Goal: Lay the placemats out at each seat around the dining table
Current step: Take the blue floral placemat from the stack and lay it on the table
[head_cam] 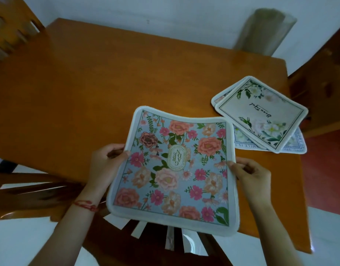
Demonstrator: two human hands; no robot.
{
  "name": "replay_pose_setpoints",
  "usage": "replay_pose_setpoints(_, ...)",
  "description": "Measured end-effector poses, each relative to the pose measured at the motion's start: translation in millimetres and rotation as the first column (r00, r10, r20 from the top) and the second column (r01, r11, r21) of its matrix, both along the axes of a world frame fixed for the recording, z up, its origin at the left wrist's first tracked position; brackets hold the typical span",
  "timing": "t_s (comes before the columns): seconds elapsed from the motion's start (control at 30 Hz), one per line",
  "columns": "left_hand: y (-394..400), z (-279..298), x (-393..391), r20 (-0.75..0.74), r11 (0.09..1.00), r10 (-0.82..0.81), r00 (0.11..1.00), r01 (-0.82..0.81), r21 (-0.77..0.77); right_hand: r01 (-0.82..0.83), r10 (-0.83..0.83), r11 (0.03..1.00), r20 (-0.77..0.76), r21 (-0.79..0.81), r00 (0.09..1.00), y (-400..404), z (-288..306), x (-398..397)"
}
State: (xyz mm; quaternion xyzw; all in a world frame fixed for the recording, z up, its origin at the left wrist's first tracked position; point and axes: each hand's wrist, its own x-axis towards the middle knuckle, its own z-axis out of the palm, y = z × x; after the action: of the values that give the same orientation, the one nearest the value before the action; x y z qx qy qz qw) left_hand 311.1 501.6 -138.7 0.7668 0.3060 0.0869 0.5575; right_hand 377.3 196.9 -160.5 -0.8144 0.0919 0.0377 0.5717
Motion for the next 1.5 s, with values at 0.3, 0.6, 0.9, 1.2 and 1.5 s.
replay_pose_setpoints(0.3, 15, -34, 43, -0.062, 0.998, -0.066, 0.996, 0.066, -0.007, 0.053, -0.054, 0.998, -0.035, -0.013, 0.998, 6, -37, 24)
replay_pose_setpoints(0.6, 31, -79, 79, -0.109, 0.996, -0.091, 0.99, 0.088, -0.031, 0.153, -0.152, 0.988, -0.076, 0.003, 0.985, 27, -71, 41)
replay_pose_setpoints(0.9, 31, -112, 93, -0.146, 0.989, -0.149, 0.978, 0.148, -0.018, 0.17, -0.175, 0.984, -0.095, -0.057, 0.98, 29, -97, 42)
replay_pose_setpoints(1.2, 36, -132, 97, -0.184, 0.984, -0.165, 0.969, 0.176, 0.042, 0.205, -0.232, 0.965, -0.169, -0.166, 0.958, 21, -120, 45)
replay_pose_setpoints(1.5, 37, -137, 93, -0.242, 0.953, -0.196, 0.95, 0.243, 0.181, 0.147, -0.199, 0.93, -0.125, -0.336, 0.972, 22, -121, 57)
